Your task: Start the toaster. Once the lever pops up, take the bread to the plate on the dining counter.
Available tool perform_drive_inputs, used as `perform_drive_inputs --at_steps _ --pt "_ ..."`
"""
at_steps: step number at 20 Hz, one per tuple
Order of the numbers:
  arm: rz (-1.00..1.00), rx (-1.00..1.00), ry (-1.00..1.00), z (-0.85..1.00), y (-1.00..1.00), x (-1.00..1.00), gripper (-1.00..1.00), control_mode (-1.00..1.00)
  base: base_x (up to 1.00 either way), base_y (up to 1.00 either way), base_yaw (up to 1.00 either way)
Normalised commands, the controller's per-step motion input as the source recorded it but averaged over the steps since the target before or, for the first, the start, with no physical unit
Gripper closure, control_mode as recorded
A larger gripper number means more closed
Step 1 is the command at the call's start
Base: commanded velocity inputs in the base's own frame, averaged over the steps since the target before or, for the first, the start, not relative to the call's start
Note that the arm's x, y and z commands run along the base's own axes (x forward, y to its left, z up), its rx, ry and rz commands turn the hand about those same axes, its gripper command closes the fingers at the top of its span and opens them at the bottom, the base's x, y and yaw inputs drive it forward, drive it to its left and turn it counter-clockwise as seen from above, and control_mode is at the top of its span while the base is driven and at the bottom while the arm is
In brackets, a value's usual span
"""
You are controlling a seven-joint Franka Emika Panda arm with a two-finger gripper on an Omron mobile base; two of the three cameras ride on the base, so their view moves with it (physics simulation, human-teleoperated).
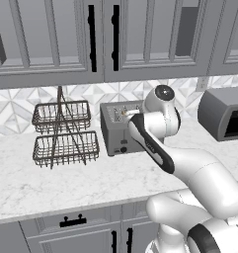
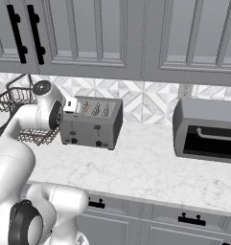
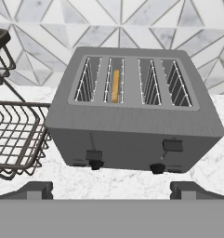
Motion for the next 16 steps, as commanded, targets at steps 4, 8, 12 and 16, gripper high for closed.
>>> perform_drive_inputs --at_steps 4,8,12,16 --pt "0.0 0.0 0.0 0.0 0.0 0.0 -1.0 -1.0 0.0 0.0 0.0" --pt "0.0 0.0 0.0 0.0 0.0 0.0 -1.0 -1.0 0.0 0.0 0.0" --pt "0.0 0.0 0.0 0.0 0.0 0.0 -1.0 -1.0 0.0 0.0 0.0" --pt "0.0 0.0 0.0 0.0 0.0 0.0 -1.0 -1.0 0.0 0.0 0.0"
